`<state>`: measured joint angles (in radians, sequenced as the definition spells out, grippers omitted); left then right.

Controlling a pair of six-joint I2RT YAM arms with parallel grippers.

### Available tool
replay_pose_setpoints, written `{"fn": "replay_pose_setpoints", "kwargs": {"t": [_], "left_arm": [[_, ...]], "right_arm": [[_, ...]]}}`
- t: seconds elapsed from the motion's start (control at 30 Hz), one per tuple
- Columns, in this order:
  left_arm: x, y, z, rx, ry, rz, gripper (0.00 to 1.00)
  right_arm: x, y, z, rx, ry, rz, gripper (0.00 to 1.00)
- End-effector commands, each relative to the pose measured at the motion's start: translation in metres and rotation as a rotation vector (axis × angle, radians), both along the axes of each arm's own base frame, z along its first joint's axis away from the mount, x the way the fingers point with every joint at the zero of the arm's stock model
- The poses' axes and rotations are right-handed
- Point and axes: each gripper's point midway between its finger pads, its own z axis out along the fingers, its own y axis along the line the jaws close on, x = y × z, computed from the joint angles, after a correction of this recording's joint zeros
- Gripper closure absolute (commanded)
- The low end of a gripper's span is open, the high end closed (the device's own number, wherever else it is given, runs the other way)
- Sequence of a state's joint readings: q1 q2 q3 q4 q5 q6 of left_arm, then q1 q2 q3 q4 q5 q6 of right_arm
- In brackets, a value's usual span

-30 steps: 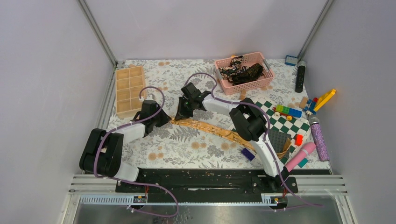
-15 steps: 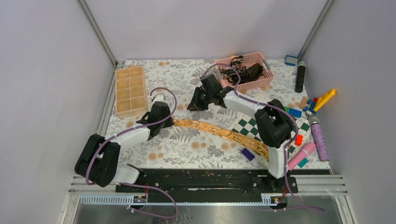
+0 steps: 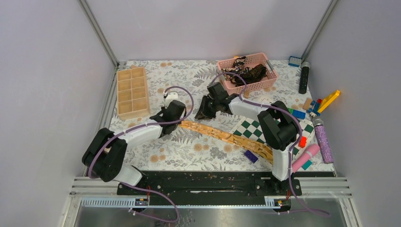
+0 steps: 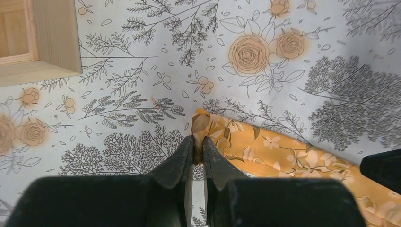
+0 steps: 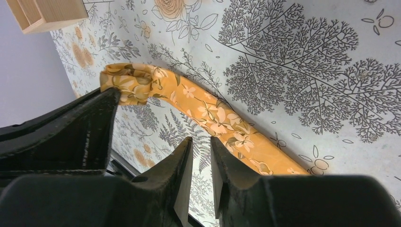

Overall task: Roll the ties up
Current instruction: Roll the tie at the center of the board.

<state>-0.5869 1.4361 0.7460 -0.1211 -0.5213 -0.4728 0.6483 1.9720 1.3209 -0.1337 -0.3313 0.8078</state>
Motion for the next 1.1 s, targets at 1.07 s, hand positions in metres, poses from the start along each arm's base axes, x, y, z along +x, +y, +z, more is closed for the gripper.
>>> {"fn": "replay_pose_setpoints", "kwargs": {"t": [1.07], "left_arm": [[-0.011, -0.045, -0.012, 0.506, -0.003, -0.099, 1.00]], "right_arm": [[0.013, -0.031, 0.021, 0.051, -0.070, -0.066, 0.72]]}}
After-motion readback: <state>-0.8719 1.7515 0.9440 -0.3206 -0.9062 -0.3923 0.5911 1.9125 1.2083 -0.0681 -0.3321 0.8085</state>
